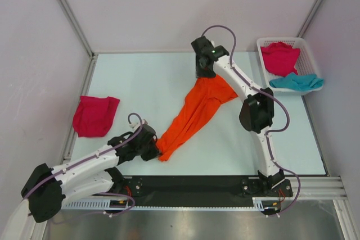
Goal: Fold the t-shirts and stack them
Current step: Rotate the tshirt 45 degrees, then grab the bottom of the folded rectangular tshirt with left arm
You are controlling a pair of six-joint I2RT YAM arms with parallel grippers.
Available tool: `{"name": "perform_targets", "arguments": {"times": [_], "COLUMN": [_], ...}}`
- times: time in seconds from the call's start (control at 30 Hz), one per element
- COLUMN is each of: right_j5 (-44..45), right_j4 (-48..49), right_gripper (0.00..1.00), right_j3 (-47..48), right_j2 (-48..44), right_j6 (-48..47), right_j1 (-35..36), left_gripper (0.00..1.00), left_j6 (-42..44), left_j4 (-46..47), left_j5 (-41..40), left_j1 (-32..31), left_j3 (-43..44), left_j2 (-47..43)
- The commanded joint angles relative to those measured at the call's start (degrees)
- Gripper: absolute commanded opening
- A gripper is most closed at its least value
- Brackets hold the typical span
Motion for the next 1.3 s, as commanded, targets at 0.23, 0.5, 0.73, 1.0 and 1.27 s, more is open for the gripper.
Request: {"name": "perform_targets", "arguments": {"times": [0.23,0.5,0.73,1.0,1.27], "right_j5": [-1.53,0.67,2.69,4.53,5.24], "right_j4": [9.04,10.27,10.19,8.69,7.99], "right_gripper": [0.43,0.36,0.0,0.0,0.01], "right_j3": [-29.87,-34.71,-35.68,-37.26,-37.79], "right_j2": [-8.75,-9.19,-11.03,-13.76,-14.81], "right_j6": [4.92,5.62,6.24,7.12,7.82], "right_j1": [7.77,8.12,8.65,9.44,10.06], "left_gripper": [0.0,0.0,0.0,0.0,0.0], "left_j6": [-0.51,-0.77,-1.13,-0.69,-0.42], "left_j4": [-1.24,-2.3,-2.3,-2.3,-3.18], "left_j5": [-2.69,-3.3,-3.13,-3.48,-3.91], "left_j1": [-0.54,-0.45,-0.45,-0.54,-0.54], "left_j3": [3.17,2.21,1.41,1.85,2.56], "left_j2": [-1.07,-3.35,-4.14,-4.23,-4.67]}}
